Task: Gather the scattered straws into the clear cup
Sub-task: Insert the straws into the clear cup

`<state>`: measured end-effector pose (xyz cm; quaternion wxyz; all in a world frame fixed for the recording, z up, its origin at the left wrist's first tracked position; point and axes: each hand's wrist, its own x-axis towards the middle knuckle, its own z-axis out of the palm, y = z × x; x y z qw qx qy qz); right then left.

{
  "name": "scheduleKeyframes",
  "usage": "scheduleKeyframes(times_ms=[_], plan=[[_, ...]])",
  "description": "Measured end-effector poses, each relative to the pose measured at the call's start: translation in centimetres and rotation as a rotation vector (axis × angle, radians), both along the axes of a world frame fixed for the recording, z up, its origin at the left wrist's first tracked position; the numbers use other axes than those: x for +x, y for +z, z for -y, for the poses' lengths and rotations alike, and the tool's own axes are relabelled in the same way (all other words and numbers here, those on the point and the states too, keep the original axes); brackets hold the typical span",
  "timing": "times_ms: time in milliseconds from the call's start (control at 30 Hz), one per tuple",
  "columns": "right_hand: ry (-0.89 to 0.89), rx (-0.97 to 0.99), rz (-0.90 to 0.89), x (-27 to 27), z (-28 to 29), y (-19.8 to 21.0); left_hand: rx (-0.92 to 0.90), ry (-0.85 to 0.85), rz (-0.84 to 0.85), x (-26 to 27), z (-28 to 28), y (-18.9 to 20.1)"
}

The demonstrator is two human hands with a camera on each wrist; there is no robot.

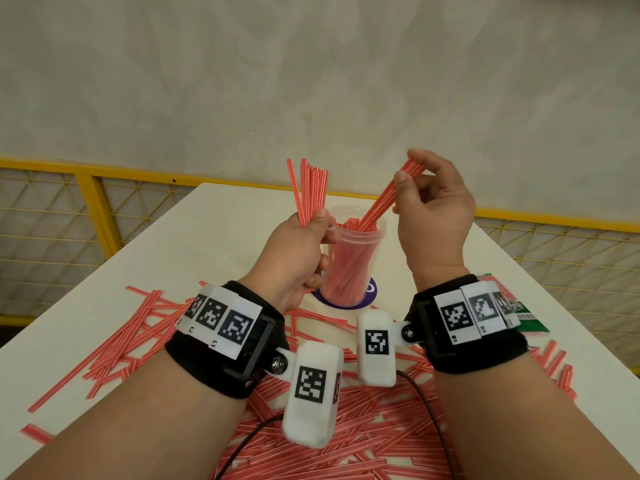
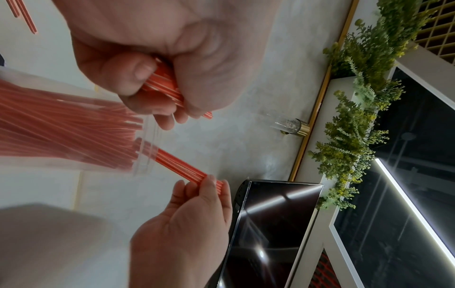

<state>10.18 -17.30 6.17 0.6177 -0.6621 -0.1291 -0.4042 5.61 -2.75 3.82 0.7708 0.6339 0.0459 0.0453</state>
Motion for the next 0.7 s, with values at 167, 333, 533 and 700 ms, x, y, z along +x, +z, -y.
scheduleKeyframes(times_ms=[167, 333, 533, 700], plan=[[-0.002, -0.239, -0.116, 0.6, -0.2, -0.8, -0.004, 0.006, 0.001, 0.0, -0.1, 0.1], [0.022, -0.335, -0.231, 0.8, -0.3, -1.5, 0.002, 0.007, -0.003, 0.0, -0.1, 0.1], [0.066, -0.362, -0.319, 0.6, -0.4, -1.2, -0.006, 0.002, -0.003, 0.1, 0.0, 0.1], [0.037, -0.571, -0.413, 0.1, -0.5, -1.1, 0.001, -0.001, 0.0, 0.0, 0.0, 0.1]])
